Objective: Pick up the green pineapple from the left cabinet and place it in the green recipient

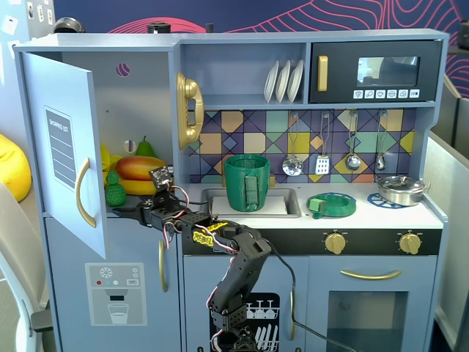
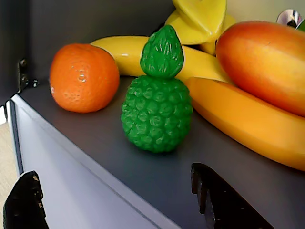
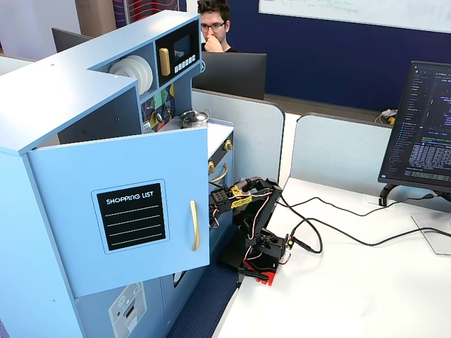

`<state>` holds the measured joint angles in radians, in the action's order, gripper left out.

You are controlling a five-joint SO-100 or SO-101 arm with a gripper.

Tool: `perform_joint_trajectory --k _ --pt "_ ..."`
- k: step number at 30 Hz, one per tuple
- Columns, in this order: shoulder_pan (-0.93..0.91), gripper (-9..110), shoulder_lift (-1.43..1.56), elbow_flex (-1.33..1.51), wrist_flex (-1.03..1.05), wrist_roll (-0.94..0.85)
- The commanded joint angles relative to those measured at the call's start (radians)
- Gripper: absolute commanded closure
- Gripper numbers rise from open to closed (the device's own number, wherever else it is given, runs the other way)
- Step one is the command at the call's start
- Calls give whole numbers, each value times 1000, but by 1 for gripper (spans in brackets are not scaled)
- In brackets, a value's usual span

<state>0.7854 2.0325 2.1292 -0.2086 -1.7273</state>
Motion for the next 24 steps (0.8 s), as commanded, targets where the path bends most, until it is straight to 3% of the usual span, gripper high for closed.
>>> perform_joint_trajectory --k 1,24 --pt "-26 66 -60 -127 -66 15" --pt "-54 65 -374 -446 -78 54"
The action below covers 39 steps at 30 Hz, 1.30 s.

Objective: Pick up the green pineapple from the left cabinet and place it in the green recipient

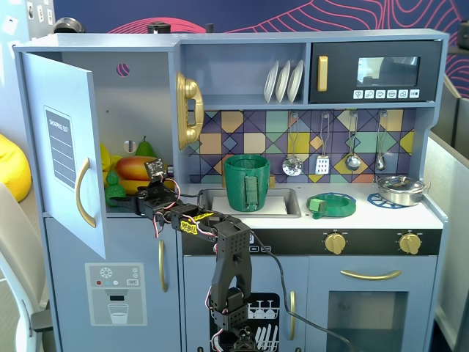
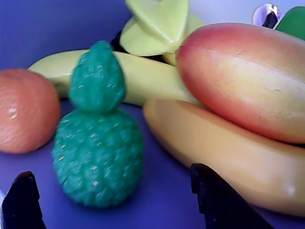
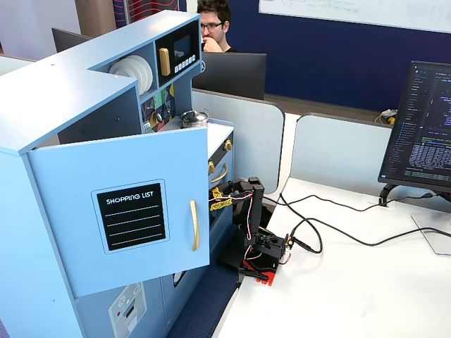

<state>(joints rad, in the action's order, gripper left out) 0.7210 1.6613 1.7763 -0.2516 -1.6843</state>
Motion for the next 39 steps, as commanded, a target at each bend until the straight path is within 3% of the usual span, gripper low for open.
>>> perform_joint_trajectory --k 1,33,36,39 --pt "14 65 -11 -103 -35 11" --pt "41 67 -268 -382 -2 2" --pt "41 74 -287 -407 23 -3" --pt "44 93 -301 -426 51 -17"
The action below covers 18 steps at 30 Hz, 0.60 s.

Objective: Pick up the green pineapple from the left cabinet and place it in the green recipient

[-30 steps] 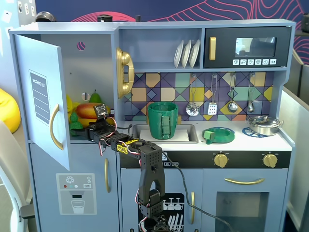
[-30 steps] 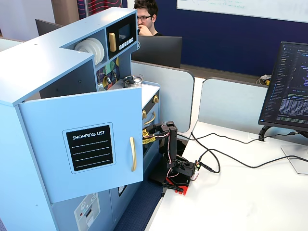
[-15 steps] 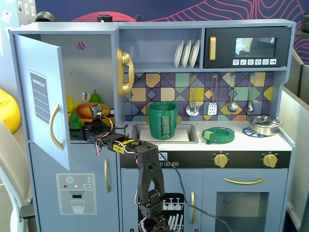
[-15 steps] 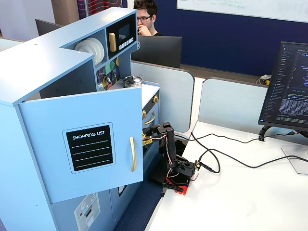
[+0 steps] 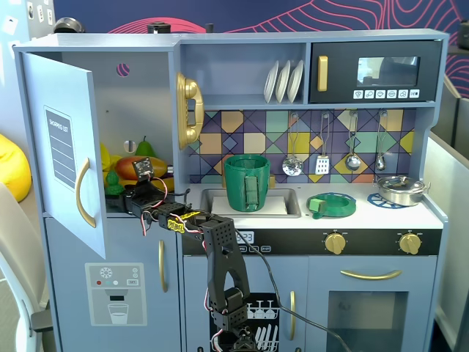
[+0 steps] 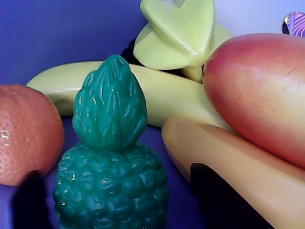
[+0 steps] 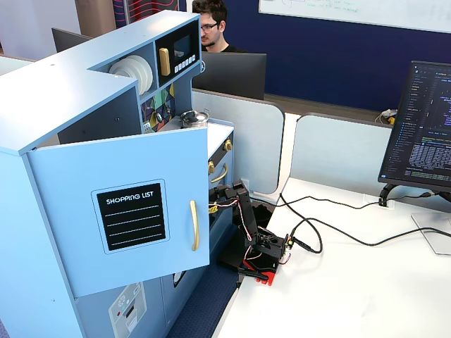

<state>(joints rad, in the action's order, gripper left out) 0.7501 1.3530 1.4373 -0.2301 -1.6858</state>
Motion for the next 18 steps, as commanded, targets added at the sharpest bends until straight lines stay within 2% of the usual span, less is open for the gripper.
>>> perform_joint_trajectory --k 1,9,18 --pt "17 101 6 -92 38 -9" --pt "18 101 67 -60 57 -38" --pt "75 101 650 295 216 -319"
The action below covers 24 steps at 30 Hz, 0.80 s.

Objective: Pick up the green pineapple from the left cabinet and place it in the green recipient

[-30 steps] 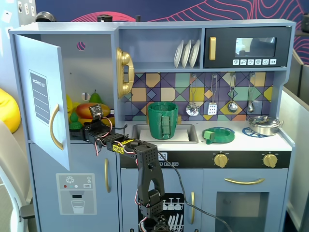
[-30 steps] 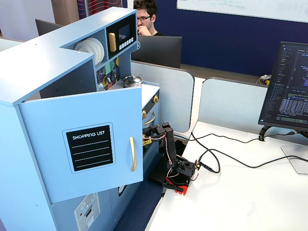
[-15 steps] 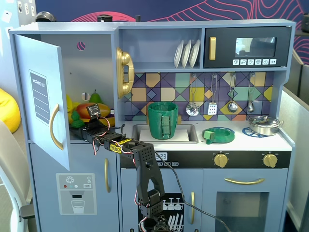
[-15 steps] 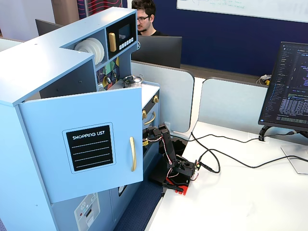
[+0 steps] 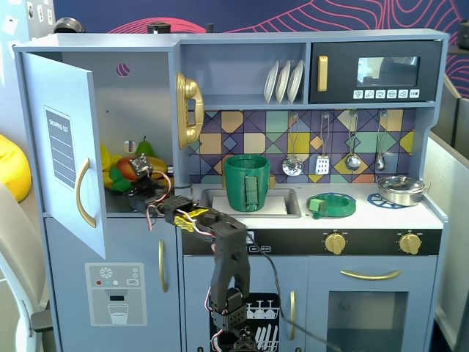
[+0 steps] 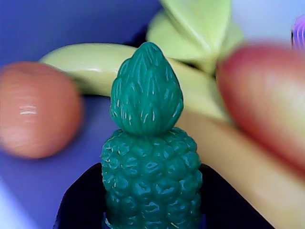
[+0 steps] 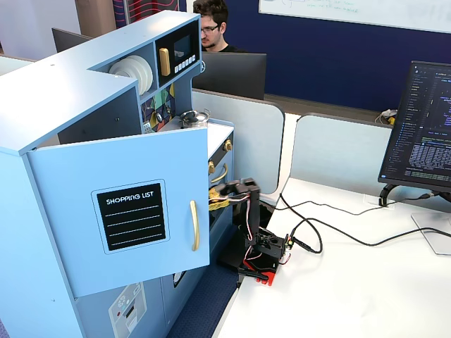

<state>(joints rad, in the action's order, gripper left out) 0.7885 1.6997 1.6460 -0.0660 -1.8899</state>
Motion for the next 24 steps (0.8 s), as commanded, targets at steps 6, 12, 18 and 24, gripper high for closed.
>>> perform_joint_trajectory --k 6,12,18,24 --pt "38 101 653 256 233 -199" --pt "-14 101 907 308 437 -224" --pt "-118 101 1049 273 604 -202" --pt "-330 101 1065 193 726 -89"
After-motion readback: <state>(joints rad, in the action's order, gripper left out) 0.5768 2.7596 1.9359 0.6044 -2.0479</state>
